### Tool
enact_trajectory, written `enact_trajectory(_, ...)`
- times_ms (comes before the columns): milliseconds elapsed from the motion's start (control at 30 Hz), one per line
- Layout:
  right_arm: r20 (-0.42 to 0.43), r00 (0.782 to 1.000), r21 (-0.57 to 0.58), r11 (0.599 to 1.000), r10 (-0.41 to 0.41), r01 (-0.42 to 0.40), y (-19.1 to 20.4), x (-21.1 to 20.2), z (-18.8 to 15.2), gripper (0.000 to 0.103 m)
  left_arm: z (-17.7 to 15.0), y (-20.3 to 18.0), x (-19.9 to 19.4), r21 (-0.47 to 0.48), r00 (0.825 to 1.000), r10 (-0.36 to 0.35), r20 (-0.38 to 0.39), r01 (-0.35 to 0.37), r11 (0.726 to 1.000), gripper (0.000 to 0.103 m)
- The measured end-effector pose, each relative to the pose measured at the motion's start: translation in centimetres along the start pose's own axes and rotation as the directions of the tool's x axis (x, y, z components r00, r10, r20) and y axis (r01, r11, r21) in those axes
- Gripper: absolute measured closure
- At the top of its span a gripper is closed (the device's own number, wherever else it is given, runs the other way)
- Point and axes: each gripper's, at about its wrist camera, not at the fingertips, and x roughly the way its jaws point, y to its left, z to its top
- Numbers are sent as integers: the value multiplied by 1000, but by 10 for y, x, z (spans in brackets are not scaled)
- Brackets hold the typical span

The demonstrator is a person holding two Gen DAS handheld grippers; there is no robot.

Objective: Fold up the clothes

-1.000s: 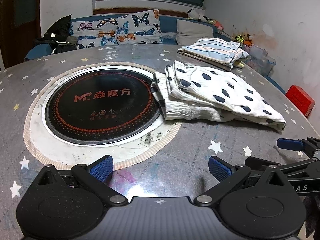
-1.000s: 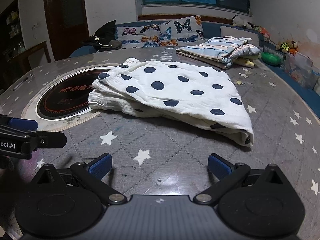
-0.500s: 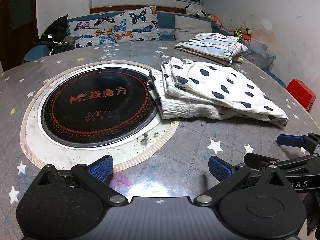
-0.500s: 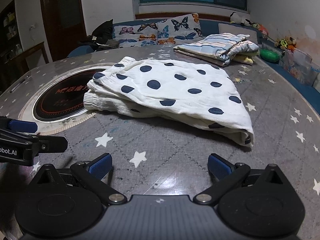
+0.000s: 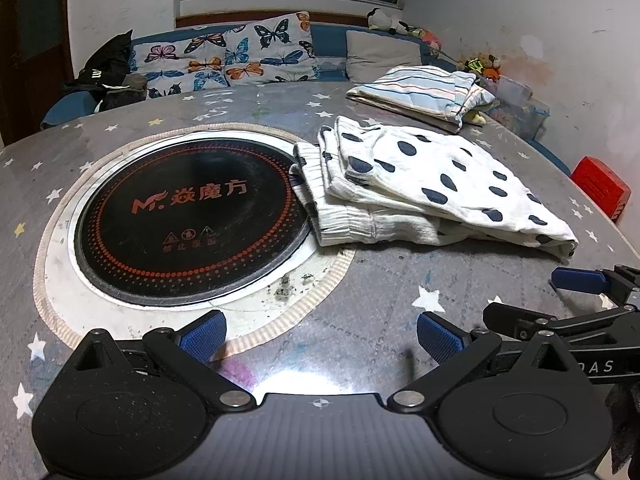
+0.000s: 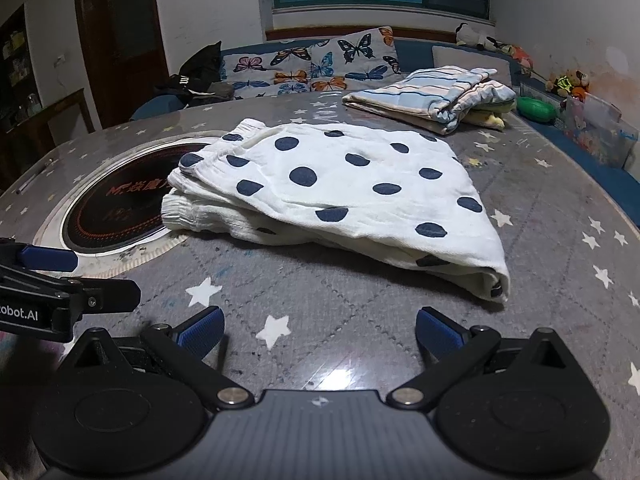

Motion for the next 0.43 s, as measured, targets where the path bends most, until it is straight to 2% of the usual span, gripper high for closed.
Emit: enact_trajectory(433,2,1000,30,999,-21,21,-5,7,4,0,3,0,4,13,1000,11,18,-11,1000,0)
